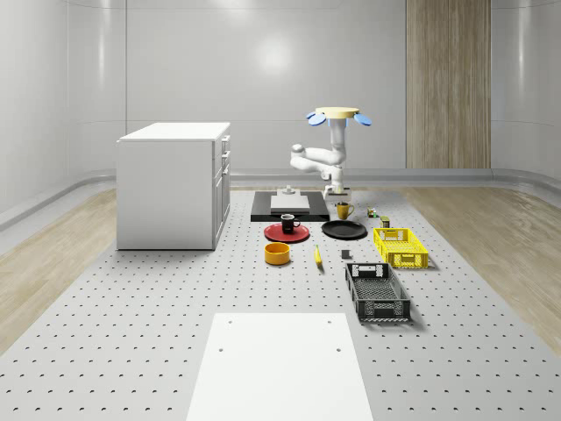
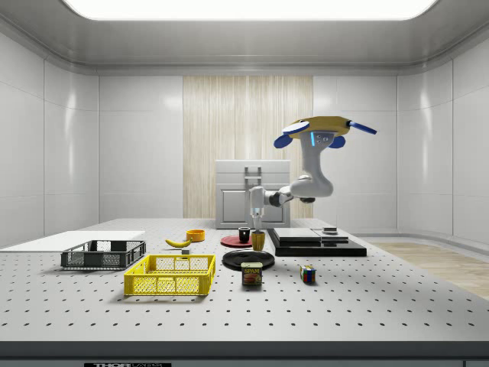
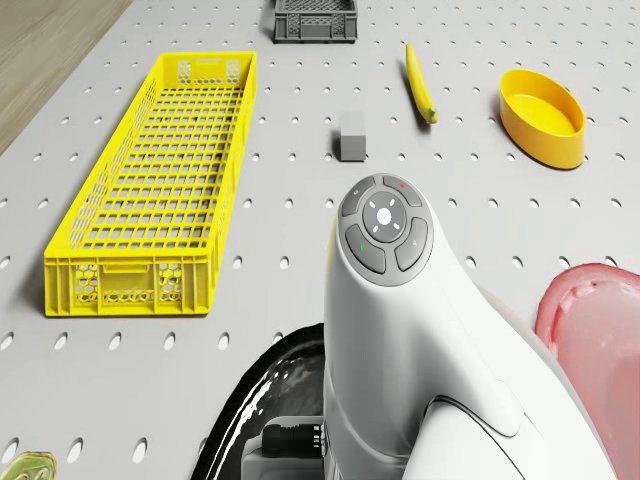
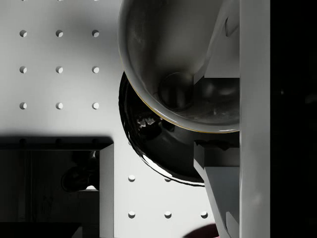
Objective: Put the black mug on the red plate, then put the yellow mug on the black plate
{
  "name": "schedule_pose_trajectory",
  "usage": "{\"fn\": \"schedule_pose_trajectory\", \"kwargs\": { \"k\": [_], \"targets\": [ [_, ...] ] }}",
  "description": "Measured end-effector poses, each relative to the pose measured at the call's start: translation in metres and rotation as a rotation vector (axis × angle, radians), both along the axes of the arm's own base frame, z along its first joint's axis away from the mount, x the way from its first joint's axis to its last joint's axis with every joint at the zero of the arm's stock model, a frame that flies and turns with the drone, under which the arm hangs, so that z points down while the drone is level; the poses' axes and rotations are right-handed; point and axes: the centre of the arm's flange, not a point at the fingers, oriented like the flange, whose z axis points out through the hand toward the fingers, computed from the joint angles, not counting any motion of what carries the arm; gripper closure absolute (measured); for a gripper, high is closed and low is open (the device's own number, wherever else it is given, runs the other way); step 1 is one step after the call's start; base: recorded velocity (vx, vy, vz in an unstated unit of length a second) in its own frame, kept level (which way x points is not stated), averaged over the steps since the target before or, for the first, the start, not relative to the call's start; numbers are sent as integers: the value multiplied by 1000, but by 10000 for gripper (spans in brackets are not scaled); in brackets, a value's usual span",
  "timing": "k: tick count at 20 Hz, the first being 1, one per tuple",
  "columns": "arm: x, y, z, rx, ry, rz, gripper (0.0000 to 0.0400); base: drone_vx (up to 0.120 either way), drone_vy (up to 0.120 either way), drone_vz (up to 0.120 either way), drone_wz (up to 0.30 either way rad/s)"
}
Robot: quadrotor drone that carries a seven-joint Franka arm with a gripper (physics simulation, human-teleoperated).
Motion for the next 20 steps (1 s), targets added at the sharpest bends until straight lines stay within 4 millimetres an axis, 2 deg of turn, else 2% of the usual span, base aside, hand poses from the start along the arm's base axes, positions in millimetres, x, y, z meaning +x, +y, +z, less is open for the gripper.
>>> {"fn": "schedule_pose_trajectory", "kwargs": {
  "k": [2,6,18,20],
  "targets": [
    [0,0,0,0,0,0,290,100,0,0,0],
    [0,0,6,0,0,0,290,0,0,0,0],
    [0,0,50,0,0,0,290,0,0,0,0],
    [0,0,54,0,0,0,176,0,0,0,0]
  ]
}}
